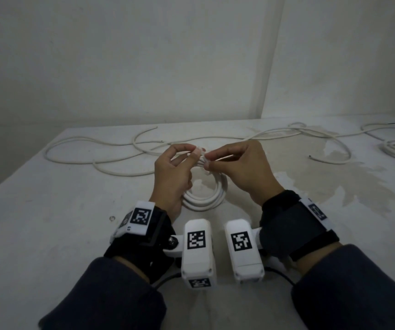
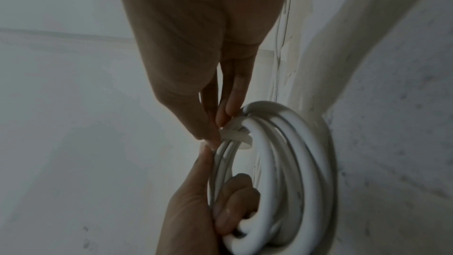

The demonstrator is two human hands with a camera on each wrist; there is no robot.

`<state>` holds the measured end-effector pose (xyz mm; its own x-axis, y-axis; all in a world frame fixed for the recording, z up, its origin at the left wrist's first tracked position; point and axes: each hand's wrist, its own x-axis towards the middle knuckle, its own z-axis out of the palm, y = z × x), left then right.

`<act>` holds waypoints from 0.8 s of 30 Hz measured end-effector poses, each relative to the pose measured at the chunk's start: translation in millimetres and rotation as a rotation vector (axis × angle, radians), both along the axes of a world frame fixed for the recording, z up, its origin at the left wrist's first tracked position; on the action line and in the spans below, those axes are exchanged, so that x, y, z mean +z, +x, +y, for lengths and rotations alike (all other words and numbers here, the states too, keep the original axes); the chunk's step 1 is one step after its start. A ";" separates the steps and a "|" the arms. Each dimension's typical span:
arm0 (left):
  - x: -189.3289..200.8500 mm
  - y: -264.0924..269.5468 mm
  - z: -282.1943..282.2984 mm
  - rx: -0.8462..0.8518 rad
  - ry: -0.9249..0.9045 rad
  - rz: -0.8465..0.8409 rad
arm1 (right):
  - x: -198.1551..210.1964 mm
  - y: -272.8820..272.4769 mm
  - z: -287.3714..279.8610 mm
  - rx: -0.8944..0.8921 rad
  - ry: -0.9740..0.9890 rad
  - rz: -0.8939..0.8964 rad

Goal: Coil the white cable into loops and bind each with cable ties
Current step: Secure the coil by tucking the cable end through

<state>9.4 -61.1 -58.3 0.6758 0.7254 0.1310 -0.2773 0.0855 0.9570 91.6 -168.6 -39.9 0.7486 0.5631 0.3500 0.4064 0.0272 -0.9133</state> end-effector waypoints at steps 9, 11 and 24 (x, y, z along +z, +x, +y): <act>0.2 -1.6 -1.8 -0.034 0.039 -0.008 | 1.4 -0.2 0.2 -0.061 -0.004 -0.078; 1.0 -1.4 -1.8 -0.044 0.051 -0.008 | 1.6 -0.6 0.0 -0.067 0.006 -0.091; 3.0 -2.2 -2.7 -0.134 0.040 -0.026 | 3.7 -2.9 -1.0 -0.096 0.072 -0.068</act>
<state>7.2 -63.8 -55.2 0.7625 0.6225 0.1763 -0.2904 0.0859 0.9530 88.7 -169.5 -36.1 0.7706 0.4619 0.4391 0.4717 0.0499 -0.8804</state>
